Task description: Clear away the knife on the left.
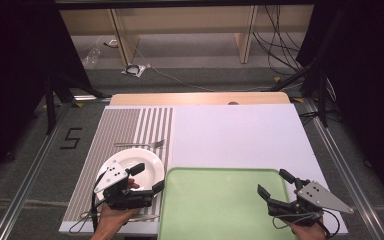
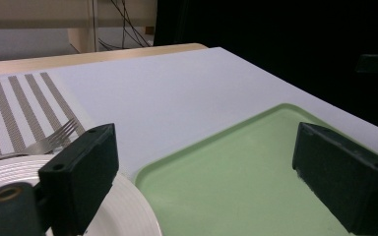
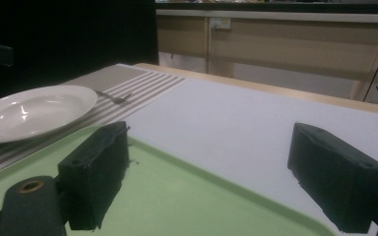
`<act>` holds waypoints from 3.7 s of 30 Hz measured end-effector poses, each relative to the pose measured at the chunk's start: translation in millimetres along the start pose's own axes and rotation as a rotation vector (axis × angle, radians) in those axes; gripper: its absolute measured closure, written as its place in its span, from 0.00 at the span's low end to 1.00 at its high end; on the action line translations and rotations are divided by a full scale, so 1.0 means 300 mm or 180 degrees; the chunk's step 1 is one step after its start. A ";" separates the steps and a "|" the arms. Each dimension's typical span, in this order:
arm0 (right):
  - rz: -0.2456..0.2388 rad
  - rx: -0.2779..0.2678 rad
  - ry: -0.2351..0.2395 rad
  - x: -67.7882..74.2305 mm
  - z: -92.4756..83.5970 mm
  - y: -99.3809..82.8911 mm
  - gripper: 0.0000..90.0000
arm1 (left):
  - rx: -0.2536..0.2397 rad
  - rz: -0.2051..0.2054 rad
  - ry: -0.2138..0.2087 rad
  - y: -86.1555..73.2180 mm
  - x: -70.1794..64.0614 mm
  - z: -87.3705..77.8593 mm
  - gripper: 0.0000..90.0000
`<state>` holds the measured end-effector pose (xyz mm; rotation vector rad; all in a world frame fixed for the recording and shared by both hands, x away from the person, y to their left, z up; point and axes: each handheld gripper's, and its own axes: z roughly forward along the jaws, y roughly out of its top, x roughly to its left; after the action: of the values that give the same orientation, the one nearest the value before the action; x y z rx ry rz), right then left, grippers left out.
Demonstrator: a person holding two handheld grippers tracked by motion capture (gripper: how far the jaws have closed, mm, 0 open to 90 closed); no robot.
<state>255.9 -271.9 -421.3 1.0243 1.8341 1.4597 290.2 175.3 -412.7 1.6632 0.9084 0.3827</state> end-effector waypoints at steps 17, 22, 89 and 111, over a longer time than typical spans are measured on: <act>0.0004 0.0015 -0.0007 -0.003 -0.001 -0.001 0.19 | 0.0127 -0.0051 0.0089 0.016 0.031 0.002 0.11; -0.0004 0.0019 0.0002 -0.001 0.001 -0.002 0.19 | 0.0212 -0.0060 0.0150 0.044 0.059 -0.004 0.12; -0.0002 0.0160 0.0062 0.002 0.018 -0.015 0.20 | 0.2437 0.0811 0.1090 0.276 0.608 0.355 0.17; -0.0016 0.0212 0.0110 0.006 0.026 -0.019 0.20 | 0.2876 0.1008 0.0778 0.236 0.658 0.445 0.22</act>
<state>260.0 -266.8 -428.5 1.0315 1.9201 1.4303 533.1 225.5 -428.3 2.6524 1.0796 0.4232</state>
